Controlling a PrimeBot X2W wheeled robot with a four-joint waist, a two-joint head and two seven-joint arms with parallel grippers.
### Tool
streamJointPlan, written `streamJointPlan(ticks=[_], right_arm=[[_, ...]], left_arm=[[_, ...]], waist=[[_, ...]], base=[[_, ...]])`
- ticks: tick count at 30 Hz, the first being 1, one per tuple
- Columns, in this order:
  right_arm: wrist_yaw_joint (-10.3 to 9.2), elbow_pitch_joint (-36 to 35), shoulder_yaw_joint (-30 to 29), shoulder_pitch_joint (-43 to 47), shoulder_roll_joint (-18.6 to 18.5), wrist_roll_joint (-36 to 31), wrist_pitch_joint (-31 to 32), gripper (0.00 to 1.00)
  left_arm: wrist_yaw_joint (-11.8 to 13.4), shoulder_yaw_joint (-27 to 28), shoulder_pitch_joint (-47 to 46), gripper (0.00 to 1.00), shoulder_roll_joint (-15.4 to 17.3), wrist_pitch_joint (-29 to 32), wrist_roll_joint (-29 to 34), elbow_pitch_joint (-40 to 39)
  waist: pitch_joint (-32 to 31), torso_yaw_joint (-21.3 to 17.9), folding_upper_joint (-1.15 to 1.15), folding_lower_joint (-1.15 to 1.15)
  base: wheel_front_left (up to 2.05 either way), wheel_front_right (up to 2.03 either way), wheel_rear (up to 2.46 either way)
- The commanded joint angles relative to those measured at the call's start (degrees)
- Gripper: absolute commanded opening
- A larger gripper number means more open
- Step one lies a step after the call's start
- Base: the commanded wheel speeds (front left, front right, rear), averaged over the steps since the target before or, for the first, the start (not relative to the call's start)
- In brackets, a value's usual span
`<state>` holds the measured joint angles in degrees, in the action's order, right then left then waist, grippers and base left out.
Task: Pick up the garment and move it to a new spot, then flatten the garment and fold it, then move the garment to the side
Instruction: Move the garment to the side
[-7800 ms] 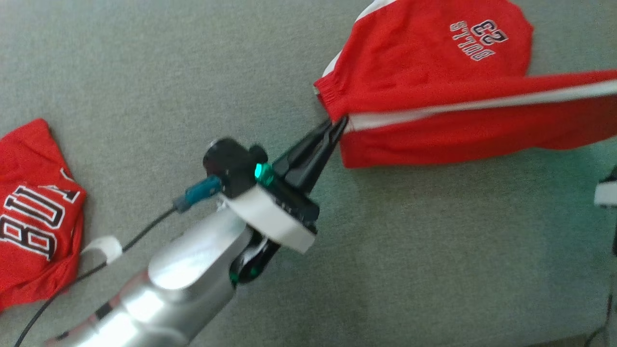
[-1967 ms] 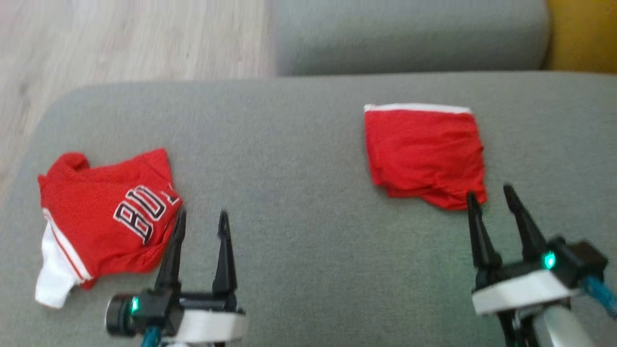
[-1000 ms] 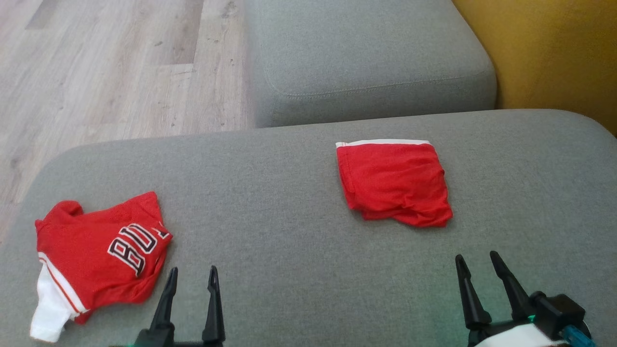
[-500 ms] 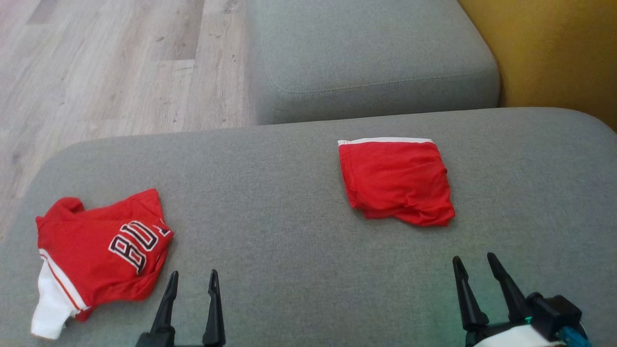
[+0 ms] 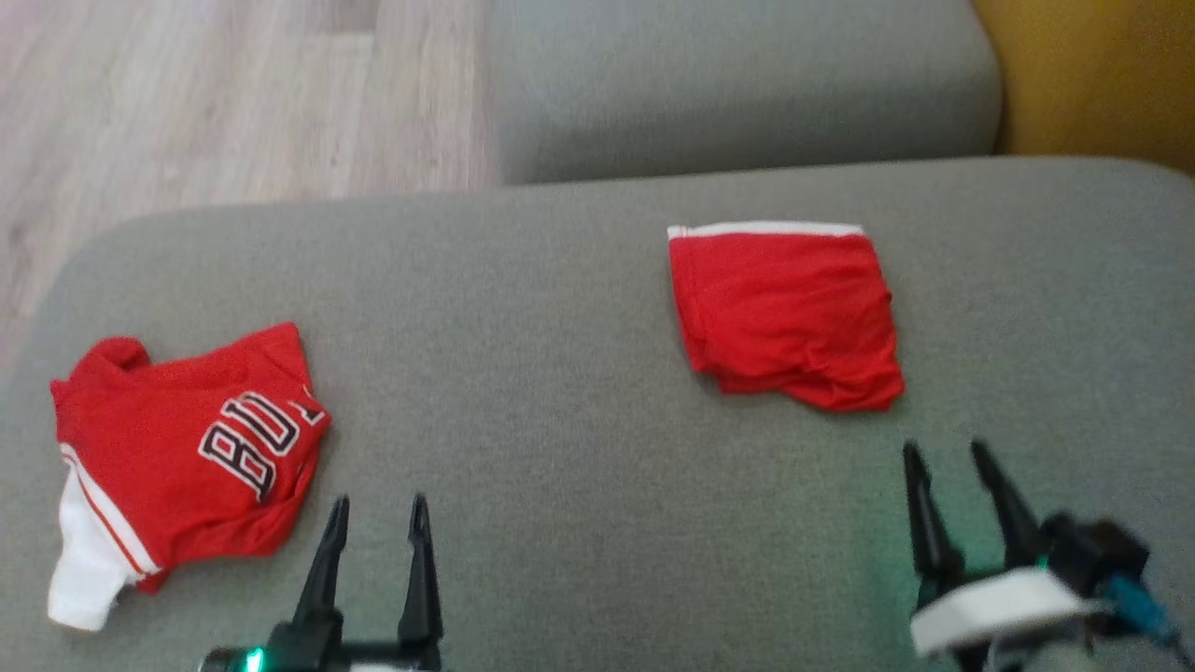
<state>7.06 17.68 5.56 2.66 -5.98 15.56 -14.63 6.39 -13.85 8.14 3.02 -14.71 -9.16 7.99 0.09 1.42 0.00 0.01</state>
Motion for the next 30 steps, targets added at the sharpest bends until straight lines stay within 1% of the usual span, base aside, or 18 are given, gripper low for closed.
streamJointPlan(ticks=[1,4,6,7,8,14,18,24,25,26,27,30], right_arm=[[0.43,-0.93,0.34,-4.62,-0.47,0.39,-0.37,1.0],[0.43,2.6,0.18,-9.93,-1.8,1.43,-0.37,1.0],[0.43,5.77,0.28,-14.06,-3.38,2.85,-0.24,1.0],[0.43,5.77,0.28,-14.06,-3.38,2.85,-0.24,1.0],[0.43,7.39,0.33,-16.18,-4.07,4.01,0.28,1.0],[0.43,16.9,-0.19,-26.79,-9.05,10.09,7.44,1.0],[0.43,22.21,0.29,-31.31,-11.14,14.27,11.95,1.0],[0.43,25.7,4.89,-34.36,-12.87,19.78,14.84,1.0],[0.43,25.98,6.03,-34.57,-13.06,20.61,15.33,0.68],[0.43,26.19,7.07,-34.79,-13.33,21.39,15.57,0.05],[0.43,26.49,7.56,-34.99,-13.59,22.39,15.56,0.0],[0.43,27.67,8.02,-35.72,-14.82,23.82,14.35,0.0]], left_arm=[[0.54,0.84,-4.01,1.0,-0.14,-0.29,-0.29,-2.8],[0.86,-0.04,-5.86,1.0,-0.14,-0.29,-0.23,-4.21],[0.9,-0.65,-7.06,1.0,-0.14,-0.29,-0.17,-4.97],[0.9,-0.65,-7.06,1.0,-0.14,-0.29,-0.17,-4.97],[0.86,-0.97,-7.7,1.0,-0.14,-0.29,-0.1,-5.3],[0.84,-3.69,-11.19,1.0,-0.14,-0.29,0.01,-7.6],[1.05,-5.94,-13.21,1.0,-0.14,-0.29,0.47,-8.94],[1.86,-8.11,-15.56,1.0,-0.14,-0.29,0.33,-9.86],[1.99,-8.22,-15.8,1.0,-0.14,-0.29,0.25,-9.85],[2.08,-8.3,-16.0,1.0,-0.14,-0.29,0.22,-9.83],[2.17,-8.35,-16.13,1.0,-0.14,-0.29,0.21,-9.82],[2.54,-8.09,-16.43,1.0,-0.14,-0.29,0.05,-9.76]], waist=[[2.85,0.52,0.0,-0.01],[5.76,0.99,0.0,-0.01],[7.36,1.43,0.0,-0.01],[7.36,1.43,0.0,-0.01],[8.0,1.68,0.0,-0.01],[11.56,3.51,0.0,-0.01],[13.81,4.91,0.0,-0.01],[16.85,6.52,0.0,-0.01],[17.24,6.63,0.0,-0.01],[17.52,6.69,0.0,-0.01],[17.79,6.71,0.0,-0.01],[18.39,6.13,0.0,-0.01]], base=[[0.0,0.0,0.0],[0.0,0.0,0.0],[0.0,0.0,0.0],[0.0,0.0,0.0],[0.0,0.0,0.0],[0.0,0.0,0.0],[0.0,0.0,0.0],[0.0,0.0,0.0],[0.0,0.0,0.0],[0.0,0.0,0.0],[0.0,0.0,0.0],[0.0,0.0,0.0]])
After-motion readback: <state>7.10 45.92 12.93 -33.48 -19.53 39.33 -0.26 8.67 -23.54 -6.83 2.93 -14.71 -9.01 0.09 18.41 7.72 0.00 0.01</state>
